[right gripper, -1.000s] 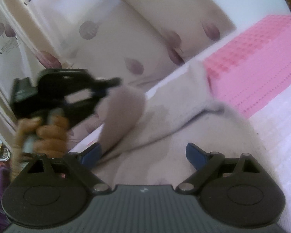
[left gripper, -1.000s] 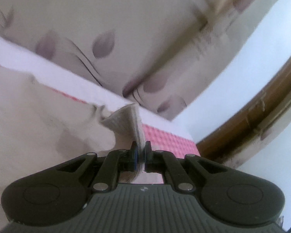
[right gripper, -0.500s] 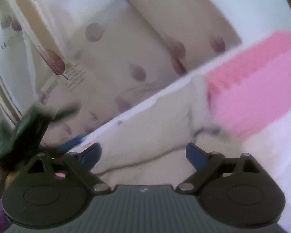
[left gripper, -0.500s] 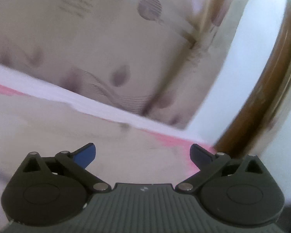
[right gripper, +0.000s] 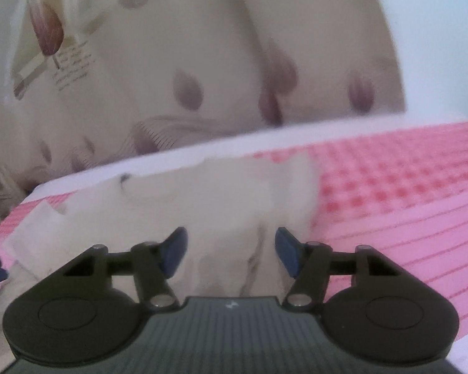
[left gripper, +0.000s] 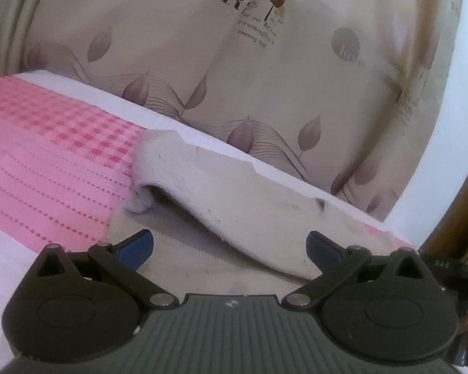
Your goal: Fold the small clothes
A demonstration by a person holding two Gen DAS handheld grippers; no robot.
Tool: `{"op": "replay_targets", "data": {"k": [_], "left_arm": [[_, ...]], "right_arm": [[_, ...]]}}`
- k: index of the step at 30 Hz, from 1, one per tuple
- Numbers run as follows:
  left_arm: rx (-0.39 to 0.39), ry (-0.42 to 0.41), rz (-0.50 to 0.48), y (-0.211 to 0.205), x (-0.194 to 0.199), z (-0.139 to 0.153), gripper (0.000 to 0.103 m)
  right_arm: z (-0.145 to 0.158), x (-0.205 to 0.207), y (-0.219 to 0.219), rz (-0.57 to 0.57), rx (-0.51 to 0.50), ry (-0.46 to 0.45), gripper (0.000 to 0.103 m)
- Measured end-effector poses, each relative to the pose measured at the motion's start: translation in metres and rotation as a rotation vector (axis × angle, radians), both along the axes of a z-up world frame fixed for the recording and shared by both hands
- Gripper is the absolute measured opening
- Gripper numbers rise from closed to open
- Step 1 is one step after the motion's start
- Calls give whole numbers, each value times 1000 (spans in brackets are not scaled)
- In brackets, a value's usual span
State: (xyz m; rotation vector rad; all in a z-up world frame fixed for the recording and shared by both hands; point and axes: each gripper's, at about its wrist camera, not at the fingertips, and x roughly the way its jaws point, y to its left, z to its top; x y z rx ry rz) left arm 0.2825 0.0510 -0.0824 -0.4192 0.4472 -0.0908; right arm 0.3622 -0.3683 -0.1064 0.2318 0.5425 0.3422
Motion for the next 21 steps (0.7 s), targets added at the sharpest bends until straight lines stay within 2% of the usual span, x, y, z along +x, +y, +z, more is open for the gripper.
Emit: {"op": "replay_targets", "data": {"k": [1,2,3,5,7,10,13,18,19,21], "left_arm": [[-5,3,-1,-1,3,1,102],[-12,9,-2,0,5,1,102],[-19,13,0,3,1,-1,102],[-40,27,14,7,1,-4,102],[-68,38,40,10,2,-7,103],[-91,34,63,14,2,-7,103],[-81,35,68,12,1,-7,103],[-79,40,72,12,1,-7,103],[-79,40,72,12,1,-7,103],[-80,41,72,12,1,-7,103]], "right_arm": [[-2,-1,5,14,-26,5,26],[-2,-2,9,20,-53,-1,9],[-1,-6,12,33,-63,-22,7],[6,-12,17,44,-74,-71,4],[17,-17,21,15,-118,-134,4],[37,-11,13,-36,-116,-193,4],[43,6,-3,-102,-88,-185,4],[18,30,-16,-156,-63,-75,4],[16,28,-18,-153,-37,-76,4],[17,17,-25,-70,95,-92,5]]}}
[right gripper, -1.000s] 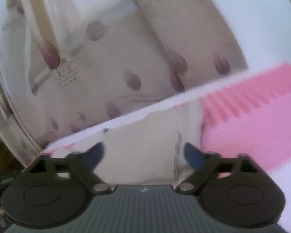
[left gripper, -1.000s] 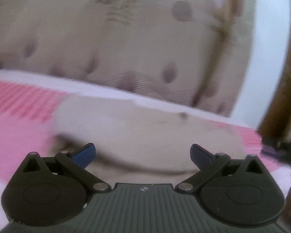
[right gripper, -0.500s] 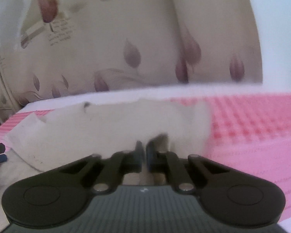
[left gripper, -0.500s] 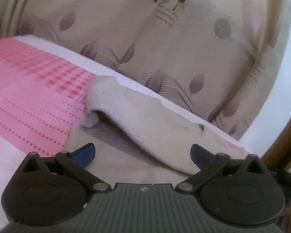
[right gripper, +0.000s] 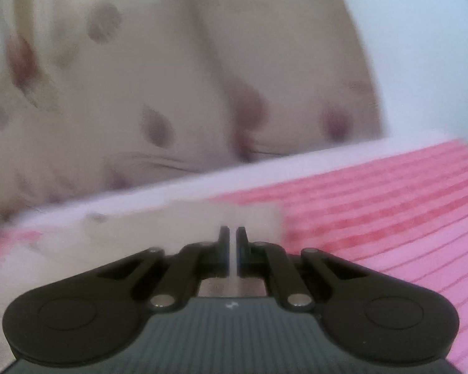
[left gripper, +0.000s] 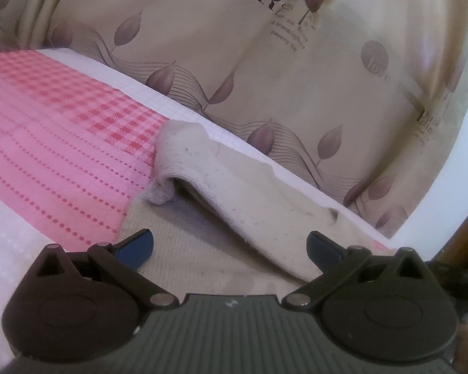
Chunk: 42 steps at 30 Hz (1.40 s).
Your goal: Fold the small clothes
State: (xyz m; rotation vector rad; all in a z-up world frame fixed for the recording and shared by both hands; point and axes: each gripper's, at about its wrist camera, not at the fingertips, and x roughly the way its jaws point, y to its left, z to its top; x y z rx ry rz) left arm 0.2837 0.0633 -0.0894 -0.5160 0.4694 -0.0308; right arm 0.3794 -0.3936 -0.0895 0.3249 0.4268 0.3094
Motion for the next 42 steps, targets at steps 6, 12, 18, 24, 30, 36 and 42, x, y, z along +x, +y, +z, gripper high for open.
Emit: {"op": "replay_targets", "data": {"k": [6,12,18,24,30,36,42], "left_arm": [[0,6,-5,0,1,0,103],[-3,8,-6,0,2,-1,103],[-5,7,-6,0,2,-1,103],[-2,8,-6,0,1,-1,103],[-2,9,-6,1,0,-1,103],[-3,11,-4,1,0,-1,103],[1,14,-5,2,1,-1,103]], "right_arm": [[-4,6,17,70,-125,84,14],[-15,4,34,154,-238,97,16],[1,-13,35,89,-277,-35,6],[13,8,15,-18,-226,-64,6],[-16,36,11,-56,-274,73,6],[-21,42,4,-84,-254,128,6],[-19,40,18,-90,-328,125,6]]}}
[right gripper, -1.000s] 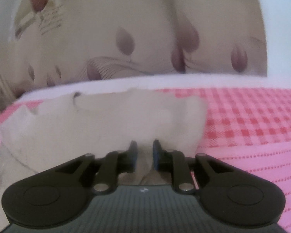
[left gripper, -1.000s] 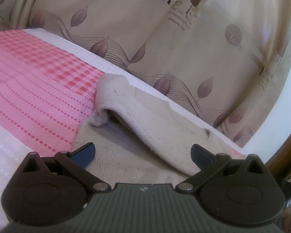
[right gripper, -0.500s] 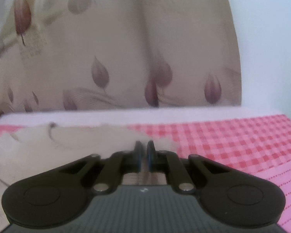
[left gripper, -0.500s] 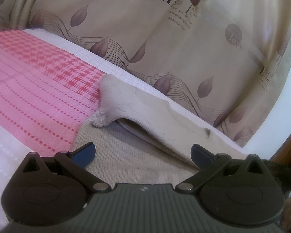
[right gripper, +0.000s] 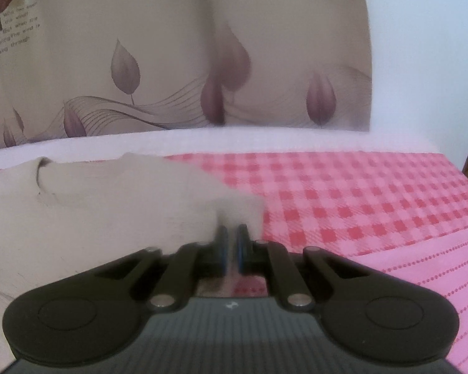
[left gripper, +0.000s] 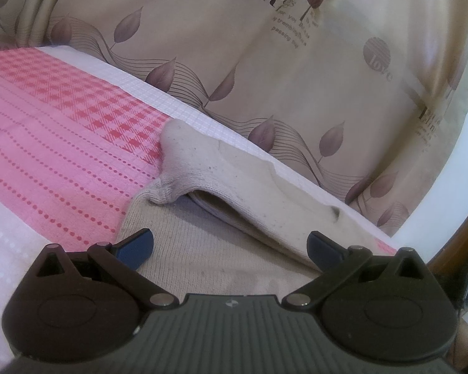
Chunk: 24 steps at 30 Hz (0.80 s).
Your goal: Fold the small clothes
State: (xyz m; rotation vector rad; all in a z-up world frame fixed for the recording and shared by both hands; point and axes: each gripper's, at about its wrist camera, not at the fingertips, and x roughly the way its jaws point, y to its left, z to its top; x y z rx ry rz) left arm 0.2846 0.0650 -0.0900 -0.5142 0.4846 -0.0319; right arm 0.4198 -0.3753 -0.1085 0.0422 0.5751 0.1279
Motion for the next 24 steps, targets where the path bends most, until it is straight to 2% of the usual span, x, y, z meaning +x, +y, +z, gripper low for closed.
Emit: {"op": "replay_targets", "data": {"k": [3,5,7,9,11,13,14,15,16,17,18,19,20,23,24], "left_arm": [[-16,-4,-27,-1,2,1,103],[17,34,-82,-8,16,5,103],[56,32,-96,-17,28,8,103],[49,48,-140,-21,49,8,103],[53,52,-96,-18,62,8,103],[73,49,28,-4,61,12,99],[42,59,81,7,57,12,88],[-27,67,113,20,52,9,83],[-89,44,124,29,43,6,83],[-113,34,135,32,36,5,85],[-87,29,154,31,29,6,103],[-35,45,200,29,22,6,100],[-20,32,229,31,16,5,103],[-184,3,227,52,6,3,103],[-184,1,248,55,2,5,103]], "right_arm": [[1,0,1,4,-11,0,6],[0,-1,0,9,-16,0,6],[0,0,0,10,-16,0,6],[0,0,-1,10,-13,0,6],[0,0,-1,11,-15,-1,6],[0,0,-2,14,-13,0,6],[0,0,-2,13,-12,0,6],[0,0,-2,14,-10,0,6],[0,-1,-1,12,-13,0,6],[0,-1,-1,12,-11,0,6],[0,0,-1,13,-12,0,6],[0,0,-1,14,-14,-1,6],[0,0,-1,15,-12,0,6],[0,0,-1,15,-9,0,6],[0,0,-1,15,-5,1,6]]}}
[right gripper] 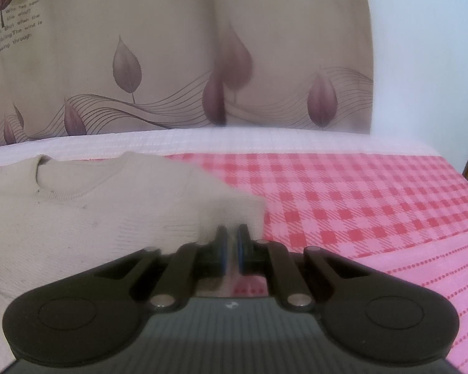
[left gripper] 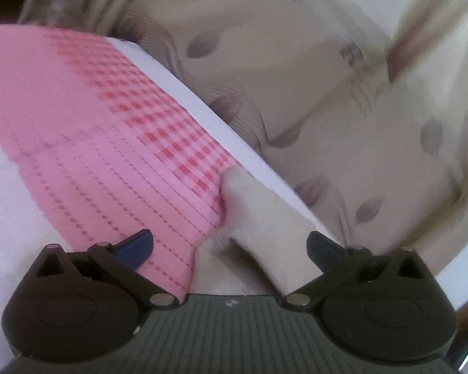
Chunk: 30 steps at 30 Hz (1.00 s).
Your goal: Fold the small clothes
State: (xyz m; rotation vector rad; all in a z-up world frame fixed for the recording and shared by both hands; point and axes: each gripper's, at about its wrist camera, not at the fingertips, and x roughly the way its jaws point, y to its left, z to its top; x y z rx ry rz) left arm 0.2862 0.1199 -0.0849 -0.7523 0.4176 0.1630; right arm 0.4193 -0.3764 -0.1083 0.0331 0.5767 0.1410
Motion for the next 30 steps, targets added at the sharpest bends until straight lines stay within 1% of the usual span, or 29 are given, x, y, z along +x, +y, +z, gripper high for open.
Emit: {"op": "replay_targets", "data": {"k": [2,5,6,7,8,9,10,11,12,13,14,15,17,19,20,22,24,26,27,28,30], "left_arm": [[35,6,10,2,-6,5,103],[63,13,-38,2,-14,13,103],[76,14,-62,2,-18,16,103],[88,17,-88,2,-25,19,103],[107,19,-123,2,-31,24,103],[126,18,-160,3,-37,28,103],[146,24,-198,3,-42,30,103],[167,34,-244,3,-49,32,103],[182,45,-289,0,-59,33,103],[196,60,-345,-1,-63,34,103],[211,65,-392,-4,-72,34,103],[223,62,-416,-6,-80,34,103],[238,63,-455,-9,-97,30,103],[218,68,-495,-10,-111,25,103],[205,73,-508,-10,-118,22,103],[192,71,-535,-10,-128,18,103],[171,87,-554,-11,-136,12,103],[121,93,-582,-9,-142,6,103],[91,99,-597,-8,-143,2,103],[81,85,-602,-6,-147,0,103],[95,68,-588,-6,-156,-1,100]], "right_arm": [[0,1,-1,1,9,1,6],[2,1,-6,4,52,16,7],[5,-1,-8,2,46,32,10],[12,-7,-10,-28,33,33,17],[21,-23,-16,-52,63,-11,19],[30,-42,-24,-39,128,-63,21],[37,-63,-31,-8,191,-95,32],[42,-82,-35,22,230,-101,52],[45,-105,-39,51,252,-93,64],[46,-127,-42,73,263,-90,79],[45,-150,-45,94,274,-98,80],[42,-176,-46,112,281,-104,80],[33,-222,-46,150,262,-71,80],[21,-260,-46,149,229,-58,80],[16,-273,-45,151,220,-40,80],[6,-294,-44,140,198,-12,80],[-3,-306,-41,133,169,9,80],[-12,-314,-39,128,167,40,79],[-16,-317,-37,126,167,32,79],[-18,-325,-33,125,155,14,78],[-19,-333,-27,131,143,0,65]]}}
